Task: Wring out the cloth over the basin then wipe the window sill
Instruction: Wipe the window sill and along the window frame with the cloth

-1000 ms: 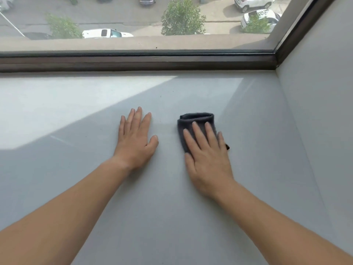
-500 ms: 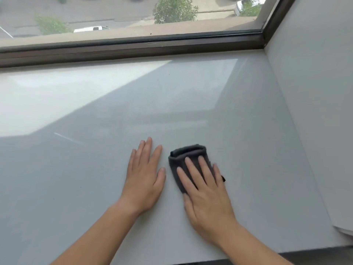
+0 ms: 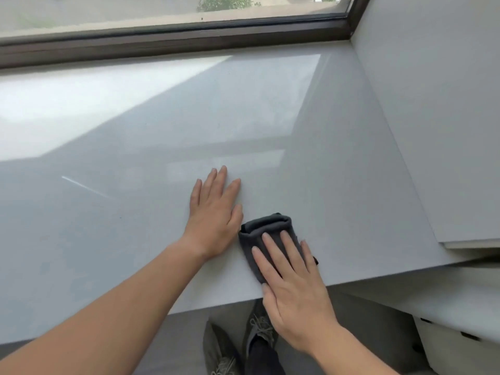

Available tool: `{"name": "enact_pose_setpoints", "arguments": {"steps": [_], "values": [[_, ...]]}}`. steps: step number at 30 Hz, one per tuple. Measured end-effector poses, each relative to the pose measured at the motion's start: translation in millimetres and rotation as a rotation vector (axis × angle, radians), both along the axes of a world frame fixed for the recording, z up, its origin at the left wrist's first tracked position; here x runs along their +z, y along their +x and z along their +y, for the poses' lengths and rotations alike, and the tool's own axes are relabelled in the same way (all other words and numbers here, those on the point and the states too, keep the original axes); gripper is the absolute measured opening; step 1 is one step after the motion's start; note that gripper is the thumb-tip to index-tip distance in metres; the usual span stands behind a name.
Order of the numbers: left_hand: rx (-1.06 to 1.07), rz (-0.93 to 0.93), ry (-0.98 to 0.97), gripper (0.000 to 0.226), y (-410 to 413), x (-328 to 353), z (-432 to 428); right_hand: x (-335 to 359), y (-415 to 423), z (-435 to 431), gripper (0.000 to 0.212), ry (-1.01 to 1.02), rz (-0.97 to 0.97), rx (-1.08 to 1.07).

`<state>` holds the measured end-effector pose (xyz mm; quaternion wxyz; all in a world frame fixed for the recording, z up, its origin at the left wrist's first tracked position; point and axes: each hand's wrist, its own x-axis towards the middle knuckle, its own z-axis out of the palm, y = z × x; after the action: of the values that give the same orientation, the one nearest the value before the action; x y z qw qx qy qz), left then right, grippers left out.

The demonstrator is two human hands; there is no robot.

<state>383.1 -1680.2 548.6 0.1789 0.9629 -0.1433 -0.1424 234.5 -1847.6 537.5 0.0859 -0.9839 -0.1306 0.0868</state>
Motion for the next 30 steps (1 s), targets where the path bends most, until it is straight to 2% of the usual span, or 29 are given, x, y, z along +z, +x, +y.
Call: {"name": "enact_pose_setpoints", "arguments": {"steps": [3, 6, 8, 10, 14, 16, 20, 22, 25, 28, 30], "values": [[-0.022, 0.014, -0.006, 0.066, -21, 0, 3, -4, 8, -31, 0.066, -0.034, 0.002, -0.020], [-0.040, 0.028, 0.006, 0.062, -22, -2, 8, -6, 32, -61, 0.066, -0.038, 0.005, -0.373], [-0.037, 0.050, 0.023, 0.060, -22, -1, 5, -6, 34, -53, 0.067, -0.034, -0.015, -0.521], [-0.021, 0.060, 0.050, 0.062, -25, 1, -2, -4, 21, -32, 0.067, -0.053, -0.034, -0.462], [0.021, 0.076, 0.094, 0.065, -33, 3, -18, -3, -11, -33, 0.066, -0.046, 0.013, -0.143], [0.028, 0.082, 0.101, 0.065, -36, 3, -23, -3, -5, -62, 0.067, -0.057, 0.018, -0.186], [0.047, 0.087, 0.095, 0.063, -35, 5, -26, -4, 18, -118, 0.072, -0.058, 0.021, -0.539], [0.048, 0.063, 0.090, 0.063, -31, 5, -32, -2, 24, -120, 0.073, -0.056, 0.006, -0.607], [0.034, 0.048, 0.069, 0.063, -24, 4, -51, 0, 13, -92, 0.073, -0.097, -0.029, -0.523], [0.009, 0.030, 0.038, 0.063, -15, 3, -75, -1, 0, -96, 0.072, -0.053, -0.020, -0.390], [-0.006, 0.022, 0.040, 0.064, -6, 2, -86, -2, 9, -127, 0.071, -0.052, -0.032, -0.445]]}}
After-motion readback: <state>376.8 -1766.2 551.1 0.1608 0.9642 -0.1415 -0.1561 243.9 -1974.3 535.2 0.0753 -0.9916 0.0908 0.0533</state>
